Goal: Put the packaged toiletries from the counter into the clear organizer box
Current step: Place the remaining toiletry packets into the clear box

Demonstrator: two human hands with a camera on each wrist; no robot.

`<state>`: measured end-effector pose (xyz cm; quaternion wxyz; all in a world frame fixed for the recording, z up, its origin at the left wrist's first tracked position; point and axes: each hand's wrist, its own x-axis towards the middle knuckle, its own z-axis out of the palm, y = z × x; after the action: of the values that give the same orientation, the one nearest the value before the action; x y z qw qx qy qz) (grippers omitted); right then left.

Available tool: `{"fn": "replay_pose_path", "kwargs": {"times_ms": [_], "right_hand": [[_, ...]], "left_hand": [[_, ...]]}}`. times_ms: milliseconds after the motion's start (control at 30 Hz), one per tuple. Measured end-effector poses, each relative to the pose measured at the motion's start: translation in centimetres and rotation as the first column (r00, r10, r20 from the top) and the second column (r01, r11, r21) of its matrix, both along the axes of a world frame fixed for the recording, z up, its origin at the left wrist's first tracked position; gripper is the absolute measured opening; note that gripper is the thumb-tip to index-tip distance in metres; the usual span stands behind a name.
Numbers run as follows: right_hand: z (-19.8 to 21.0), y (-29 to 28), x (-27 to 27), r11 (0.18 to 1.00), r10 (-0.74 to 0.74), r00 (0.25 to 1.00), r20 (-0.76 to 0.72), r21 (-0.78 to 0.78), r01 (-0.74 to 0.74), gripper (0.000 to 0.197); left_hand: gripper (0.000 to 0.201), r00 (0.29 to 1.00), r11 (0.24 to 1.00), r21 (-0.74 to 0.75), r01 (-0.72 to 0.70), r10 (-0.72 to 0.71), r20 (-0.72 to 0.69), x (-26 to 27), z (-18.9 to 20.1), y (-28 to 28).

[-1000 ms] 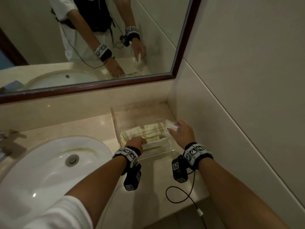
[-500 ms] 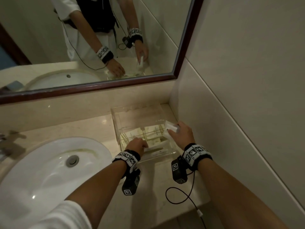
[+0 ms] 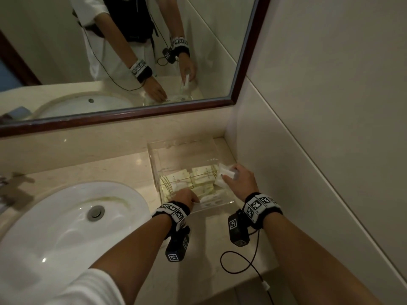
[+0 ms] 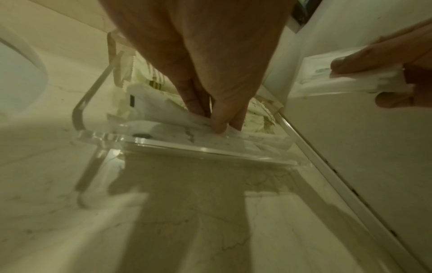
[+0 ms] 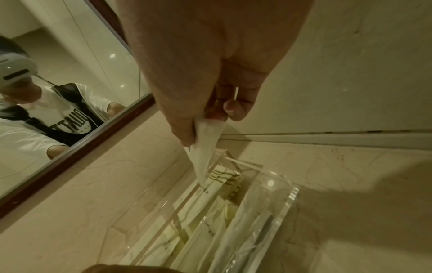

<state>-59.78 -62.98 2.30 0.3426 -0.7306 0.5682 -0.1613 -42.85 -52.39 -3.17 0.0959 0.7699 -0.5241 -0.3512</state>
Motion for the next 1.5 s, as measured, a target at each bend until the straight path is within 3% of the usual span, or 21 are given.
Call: {"fn": "replay_pose_path", "kwargs": {"times_ms": [167,367,500,600,733,867,1000,1133,1333,1433,1500], "right_hand": [[-0.2,0.7,0.4,0.992,0.102,0.995,-0.01,0.073,-0.101,0.032],[-1.0,2.0,1.7,0.964,0.199,0.978,-0.067,0.195,-0.182,0.033],[-1.6,3.2,2.9,0.951,0.138,0.99,-0.038,0.285,-0.122,0.028],[-2.6,4.1,3.9,0.902,0.019,0.996,0.084,0.429,-0.054,0.016],[-3.5,5.2,5.5,0.847,-0.126,0.983,0.136,0.53,0.036,0.003],[-4.6,6.1,7.8,0.792,-0.247,0.956,0.157,0.602,0.106,0.005],[-6.5,6.6,9.4,0.74,-0.383,0.908,0.167,0.644,0.193,0.028],[-6.2,7.3,10.2,0.705,-0.501,0.843,0.196,0.658,0.266,0.031],[-7.0,7.6,11.7,0.605,-0.701,0.675,0.229,0.691,0.395,0.034],[-7.1,7.4,12.7,0.555,-0.789,0.551,0.272,0.701,0.448,0.035],[-6.6,7.0,13.0,0.538,-0.809,0.514,0.285,0.711,0.452,0.043]], "left_hand": [[0.034,0.999,1.0,0.014,0.026,-0.026,-0.023,-0.2,0.7,0.6],[0.036,0.999,0.998,-0.033,-0.05,0.051,0.001,1.4,1.5,2.5],[0.032,0.991,0.99,-0.047,-0.133,0.133,-0.012,3.5,2.2,4.0],[0.026,0.981,0.979,-0.055,-0.196,0.196,-0.005,4.9,2.6,5.2],[0.026,0.961,0.96,-0.051,-0.276,0.275,-0.019,6.3,3.1,6.8],[0.027,0.936,0.936,-0.037,-0.351,0.35,-0.031,7.8,3.0,8.6],[0.027,0.928,0.927,-0.034,-0.374,0.373,-0.017,9.0,3.1,9.9],[0.026,0.918,0.917,-0.03,-0.397,0.398,-0.003,10.0,3.0,11.0],[0.026,0.913,0.913,-0.022,-0.407,0.407,0.014,10.9,3.0,11.8],[0.026,0.914,0.914,-0.026,-0.406,0.406,0.011,11.5,3.0,12.1],[0.026,0.912,0.912,-0.021,-0.409,0.41,0.019,11.8,2.9,12.2]]}}
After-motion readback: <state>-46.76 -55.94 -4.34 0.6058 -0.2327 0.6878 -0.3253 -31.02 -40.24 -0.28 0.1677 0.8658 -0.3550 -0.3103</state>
